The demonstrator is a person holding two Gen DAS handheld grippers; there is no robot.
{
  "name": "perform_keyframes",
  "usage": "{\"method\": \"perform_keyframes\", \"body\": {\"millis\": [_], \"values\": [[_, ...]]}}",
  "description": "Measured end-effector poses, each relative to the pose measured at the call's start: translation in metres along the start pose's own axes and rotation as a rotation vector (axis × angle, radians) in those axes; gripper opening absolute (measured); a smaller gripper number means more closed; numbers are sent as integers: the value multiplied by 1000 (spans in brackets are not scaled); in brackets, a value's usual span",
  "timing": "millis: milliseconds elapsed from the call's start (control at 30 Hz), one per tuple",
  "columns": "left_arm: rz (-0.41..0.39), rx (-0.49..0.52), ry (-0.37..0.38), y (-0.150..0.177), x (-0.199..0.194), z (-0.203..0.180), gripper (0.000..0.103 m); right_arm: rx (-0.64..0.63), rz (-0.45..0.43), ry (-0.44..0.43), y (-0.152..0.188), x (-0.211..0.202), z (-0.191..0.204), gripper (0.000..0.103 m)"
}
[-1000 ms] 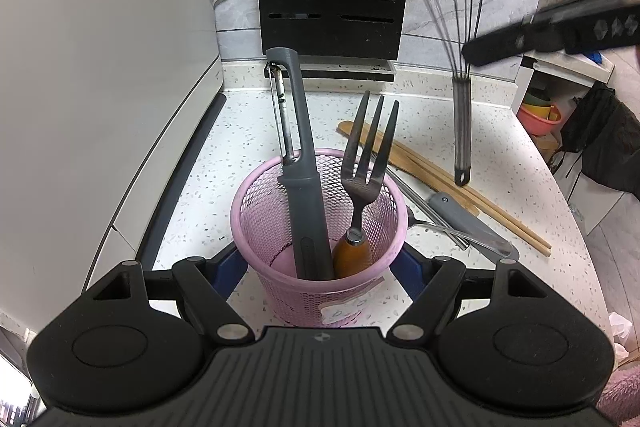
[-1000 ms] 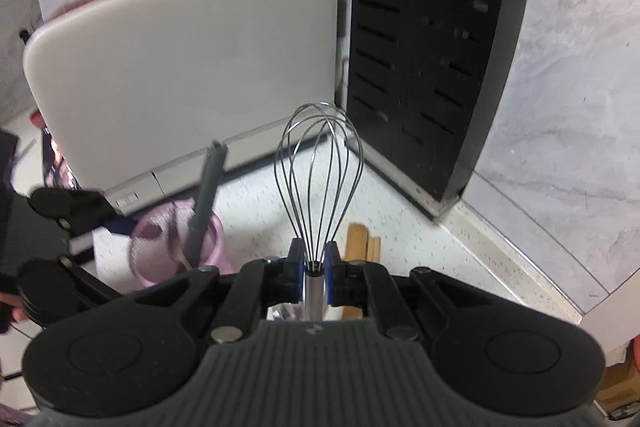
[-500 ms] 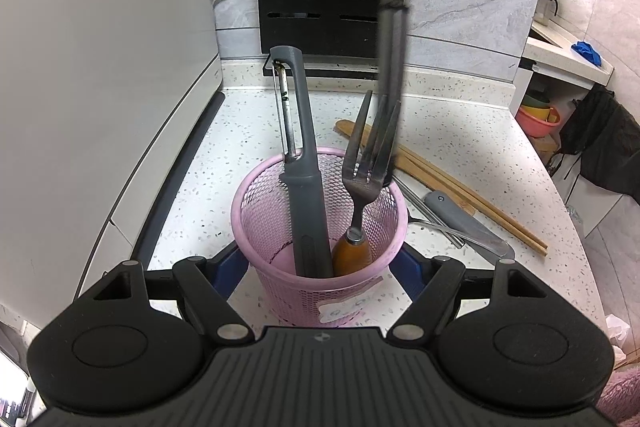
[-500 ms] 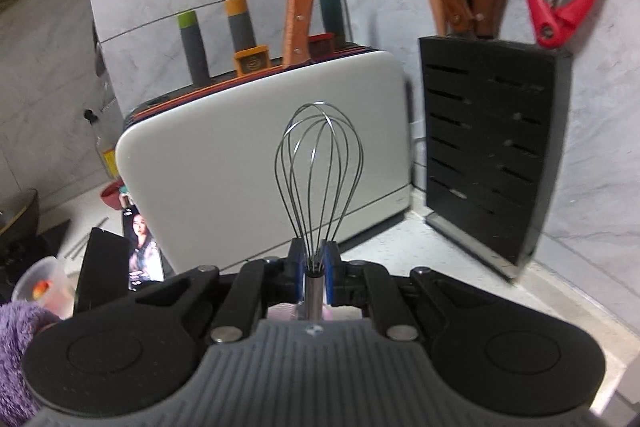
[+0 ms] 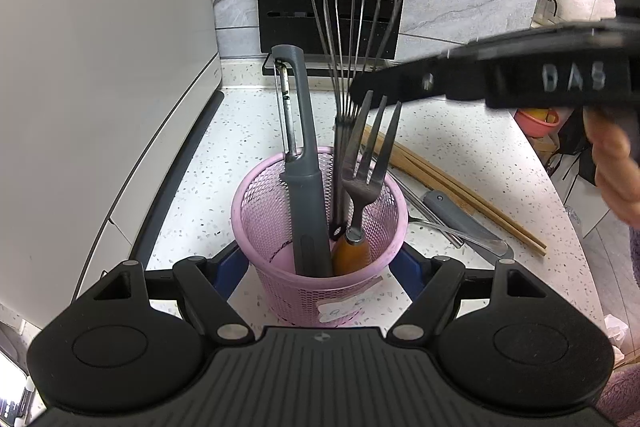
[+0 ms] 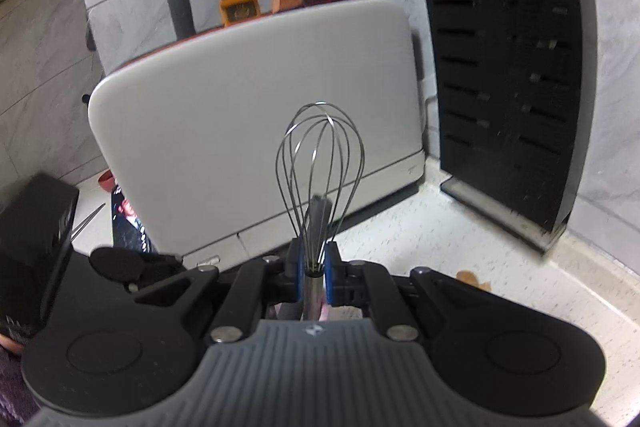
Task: Organize utensils
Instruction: 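Lower the whisk handle-first into the pink cup and open the right gripper, then move the right gripper back toward the metal spoon on the counter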
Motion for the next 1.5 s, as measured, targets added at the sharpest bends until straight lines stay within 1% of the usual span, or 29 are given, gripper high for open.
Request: {"method": "perform_keyframes", "body": {"millis": [133, 267, 467, 600, 700, 767, 800, 833, 967, 1000, 1133, 1300, 1500], "values": [[0, 0, 0, 0, 0, 0, 88, -29, 40, 0, 9, 6, 4, 7], [-2, 0, 0, 0, 0, 0, 88, -37, 101, 7, 19, 17, 3, 8], [-3, 0, 1, 1, 0, 0, 88, -28, 117, 3, 21, 15, 2, 10], [-4, -1, 1, 1, 0, 0, 88, -36, 126, 7, 21, 11, 4, 13], [-4, -1, 2, 1, 0, 1, 88, -18, 133, 12, 21, 6, 5, 15], [-4, -1, 2, 1, 0, 0, 88, 0, 142, 25, 21, 1, 4, 17], [-4, -2, 2, 1, 0, 0, 88, 8, 144, 35, 22, -1, 4, 20], [-4, -2, 2, 1, 0, 0, 88, 18, 144, 46, 23, -4, 3, 24], [-5, -5, 1, 1, 0, 0, 88, 50, 146, 69, 26, -18, -1, 28], [-6, -7, 1, 2, -1, 1, 88, 56, 145, 76, 27, -22, -2, 30], [-11, -17, 5, 2, -2, 2, 88, 90, 168, 131, 35, -36, -12, 35], [-23, -43, 8, 5, -4, 3, 87, 126, 200, 211, 53, -48, -27, 35], [-34, -80, 12, 8, -7, 2, 86, 150, 220, 265, 75, -56, -33, 36]]}}
Point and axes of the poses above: each gripper's, at about its wrist camera, not at the fingertips, and x roughly the way its jaws point, z to its left, y to its underside, the point moved 9 cm from there along x, roughly the way its jaws point
